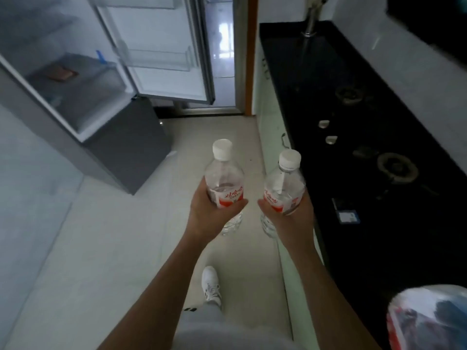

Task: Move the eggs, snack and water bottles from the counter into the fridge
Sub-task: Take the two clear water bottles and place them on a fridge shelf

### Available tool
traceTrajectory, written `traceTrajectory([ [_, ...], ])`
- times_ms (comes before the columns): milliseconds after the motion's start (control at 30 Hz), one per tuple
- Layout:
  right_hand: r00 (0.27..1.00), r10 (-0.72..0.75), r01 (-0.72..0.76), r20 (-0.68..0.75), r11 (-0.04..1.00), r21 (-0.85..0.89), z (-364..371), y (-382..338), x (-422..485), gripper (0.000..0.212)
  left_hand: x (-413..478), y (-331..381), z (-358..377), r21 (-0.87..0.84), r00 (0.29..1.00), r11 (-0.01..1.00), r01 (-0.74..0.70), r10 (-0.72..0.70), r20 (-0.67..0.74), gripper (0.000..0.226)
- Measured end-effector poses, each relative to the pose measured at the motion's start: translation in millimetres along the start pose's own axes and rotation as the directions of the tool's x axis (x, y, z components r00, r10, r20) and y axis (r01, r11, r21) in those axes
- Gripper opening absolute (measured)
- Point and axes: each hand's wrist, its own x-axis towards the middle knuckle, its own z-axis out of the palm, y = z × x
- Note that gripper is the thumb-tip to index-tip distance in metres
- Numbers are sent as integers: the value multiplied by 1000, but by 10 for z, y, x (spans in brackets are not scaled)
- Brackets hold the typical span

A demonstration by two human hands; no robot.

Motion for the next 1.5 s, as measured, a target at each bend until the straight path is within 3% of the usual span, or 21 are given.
traceTrajectory([
  [400, 938, -35, 33, 346, 999, 12, 2248, -237, 633, 59, 763, -576, -1765, 5, 923, 996, 85, -77, -377, 47],
  [667, 895, -104, 109, 435, 994, 13, 3581, -467, 1107, 64, 1662, -872, -2732, 11, 887, 994, 111, -94, -451, 55],
  [1100, 861, -153, 166, 485, 986, 16, 4643, -440, 2025, 67, 2821, -1196, -3212, 33, 861, 991, 127, -94, -499, 54],
  [1267, 835, -190, 189, 516, 980, 55, 5058, -450, 2733, 68, 3494, -1276, -3298, 37, 835, 992, 120, -81, -544, 67],
  [1500, 770, -212, 168, 602, 977, 130, 5592, -584, 3953, 67, 4677, -1180, -3365, 36, 781, 991, 128, -78, -620, 62],
])
